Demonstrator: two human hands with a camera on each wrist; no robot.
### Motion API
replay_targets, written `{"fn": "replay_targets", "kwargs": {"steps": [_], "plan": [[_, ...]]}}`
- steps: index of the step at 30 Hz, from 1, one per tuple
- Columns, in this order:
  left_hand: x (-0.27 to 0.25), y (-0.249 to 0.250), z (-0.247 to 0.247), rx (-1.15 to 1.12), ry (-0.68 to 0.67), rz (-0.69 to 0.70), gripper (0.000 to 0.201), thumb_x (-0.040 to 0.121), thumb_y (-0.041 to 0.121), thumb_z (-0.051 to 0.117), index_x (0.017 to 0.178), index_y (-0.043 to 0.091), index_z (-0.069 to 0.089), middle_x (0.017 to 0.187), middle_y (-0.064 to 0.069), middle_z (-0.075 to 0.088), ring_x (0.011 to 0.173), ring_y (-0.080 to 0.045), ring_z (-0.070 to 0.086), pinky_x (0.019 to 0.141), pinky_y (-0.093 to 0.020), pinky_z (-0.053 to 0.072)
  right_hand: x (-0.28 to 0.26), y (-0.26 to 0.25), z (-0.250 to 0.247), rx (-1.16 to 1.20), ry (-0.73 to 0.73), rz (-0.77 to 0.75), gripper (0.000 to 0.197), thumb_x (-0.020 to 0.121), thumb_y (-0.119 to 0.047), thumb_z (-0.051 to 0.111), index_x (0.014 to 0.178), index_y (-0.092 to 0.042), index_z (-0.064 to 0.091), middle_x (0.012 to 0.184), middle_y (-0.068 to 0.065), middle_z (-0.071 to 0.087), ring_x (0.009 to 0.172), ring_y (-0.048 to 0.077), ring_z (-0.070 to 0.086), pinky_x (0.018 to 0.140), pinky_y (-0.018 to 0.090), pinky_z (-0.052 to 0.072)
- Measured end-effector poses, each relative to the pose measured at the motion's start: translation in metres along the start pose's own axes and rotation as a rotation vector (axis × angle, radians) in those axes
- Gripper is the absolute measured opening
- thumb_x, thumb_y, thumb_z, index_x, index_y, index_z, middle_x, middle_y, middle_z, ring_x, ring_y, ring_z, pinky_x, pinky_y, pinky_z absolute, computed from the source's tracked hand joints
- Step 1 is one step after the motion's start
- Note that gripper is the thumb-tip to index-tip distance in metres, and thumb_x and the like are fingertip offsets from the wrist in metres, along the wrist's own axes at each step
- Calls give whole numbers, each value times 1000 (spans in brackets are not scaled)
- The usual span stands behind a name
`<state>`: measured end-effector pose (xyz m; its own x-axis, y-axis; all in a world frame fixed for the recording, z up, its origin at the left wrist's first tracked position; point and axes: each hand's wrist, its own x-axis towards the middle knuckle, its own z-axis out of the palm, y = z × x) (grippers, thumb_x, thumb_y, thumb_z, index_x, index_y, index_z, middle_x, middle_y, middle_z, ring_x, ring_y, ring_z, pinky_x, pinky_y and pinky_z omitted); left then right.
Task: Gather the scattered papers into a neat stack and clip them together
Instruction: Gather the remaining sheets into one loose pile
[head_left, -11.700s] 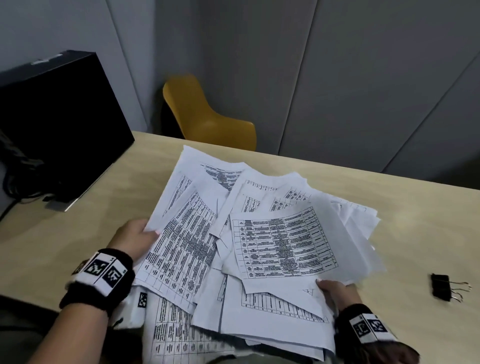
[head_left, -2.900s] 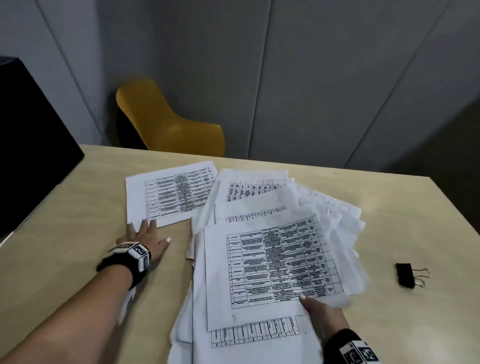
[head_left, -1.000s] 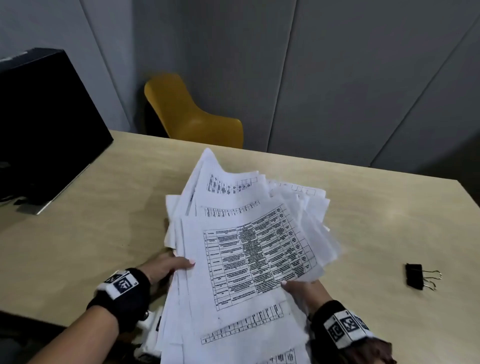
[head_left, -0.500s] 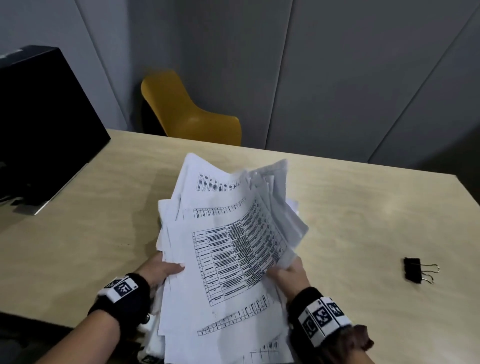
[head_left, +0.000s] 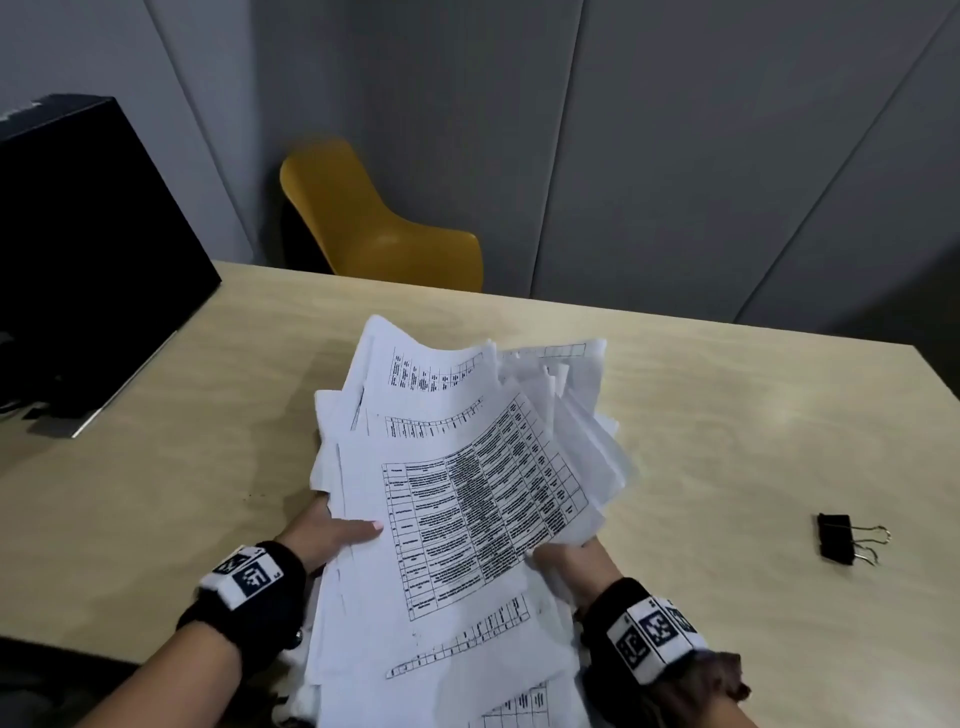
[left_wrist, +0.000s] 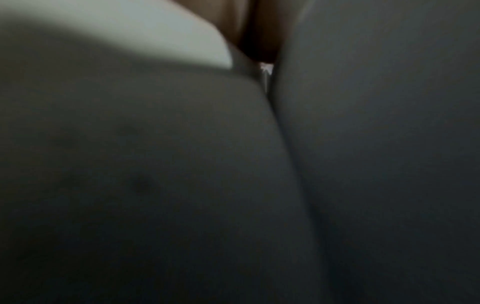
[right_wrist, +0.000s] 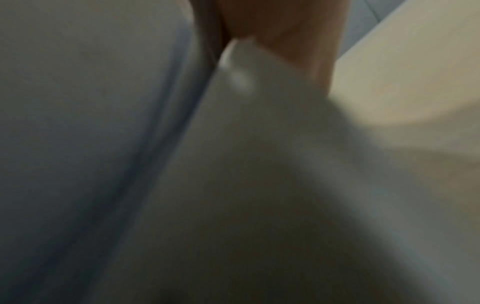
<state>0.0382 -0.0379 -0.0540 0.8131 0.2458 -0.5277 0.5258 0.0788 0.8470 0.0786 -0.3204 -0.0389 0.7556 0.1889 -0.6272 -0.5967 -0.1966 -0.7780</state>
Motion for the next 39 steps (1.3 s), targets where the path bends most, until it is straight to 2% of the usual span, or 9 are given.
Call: {"fn": "replay_targets", "kwargs": {"steps": [3, 8, 12, 16, 21, 28, 33, 36, 39], "plan": [[0, 4, -4, -81, -78, -18, 67, 52, 2, 69, 116, -13, 54, 88, -14, 73, 69, -23, 71, 64, -31, 59, 2, 0, -7, -11, 14, -18, 16, 79, -8, 66, 84, -9, 50, 70, 2, 56, 64, 14, 54, 64, 22, 44], [-15, 44, -8, -149, -52, 282, 79, 31, 28, 91, 100, 0, 65, 97, -13, 73, 79, -25, 71, 79, -41, 57, -9, -21, -24, 249, 88, -192, 39, 61, -14, 83, 40, -17, 51, 35, -7, 47, 31, 4, 39, 39, 11, 34], [-18, 90, 0, -205, -92, 465, 30, 42, 11, 88, 67, 10, 73, 70, 7, 74, 62, -4, 68, 62, -20, 54, -2, -45, -48, 227, 160, -226, 33, 64, -24, 79, 42, -10, 60, 38, 2, 51, 39, 15, 46, 46, 20, 41], [-5, 78, 16, -157, -138, 309, 73, 20, 34, 93, 85, 8, 70, 82, -1, 76, 83, -20, 70, 90, -38, 50, 8, -41, -50, 183, 241, -140, 32, 54, -36, 84, 59, -7, 70, 84, 15, 69, 79, 30, 62, 74, 38, 50], [-6, 78, 25, -70, -71, 266, 45, 52, 34, 88, 85, 12, 66, 69, 8, 73, 70, -10, 69, 78, -28, 47, 6, -46, -49, 197, 188, -184, 59, 36, -47, 89, 78, -7, 75, 98, 14, 71, 91, 31, 64, 87, 43, 51], [-9, 94, 22, -171, -197, 428, 71, 32, 43, 92, 95, 16, 74, 97, -6, 75, 96, -28, 69, 76, -33, 55, -2, -61, -67, 496, 34, -440, 75, 18, -44, 92, 72, -3, 59, 60, 12, 62, 52, 22, 62, 50, 25, 52], [-10, 91, 41, -67, -46, 460, 71, 37, 42, 91, 99, 15, 69, 103, -2, 72, 108, -23, 63, 98, -37, 45, 8, -54, -60, 575, 105, -380, 20, 76, -13, 73, 68, -10, 55, 50, -4, 62, 44, 9, 59, 45, 16, 46], [-14, 96, 41, -103, 148, 454, 18, 71, 11, 78, 83, 18, 65, 68, 19, 70, 96, -19, 64, 94, -31, 43, 10, -53, -71, 478, 93, -335, 47, 42, -33, 90, 65, -7, 59, 56, 4, 62, 54, 20, 57, 54, 24, 44], [-24, 99, 33, -131, 64, 501, 48, 53, 25, 87, 94, 8, 70, 74, 15, 74, 79, -8, 70, 88, -33, 50, 5, -56, -78, 505, 48, -416, 50, 30, -32, 92, 58, -5, 62, 51, 3, 64, 49, 17, 61, 46, 22, 50]]}}
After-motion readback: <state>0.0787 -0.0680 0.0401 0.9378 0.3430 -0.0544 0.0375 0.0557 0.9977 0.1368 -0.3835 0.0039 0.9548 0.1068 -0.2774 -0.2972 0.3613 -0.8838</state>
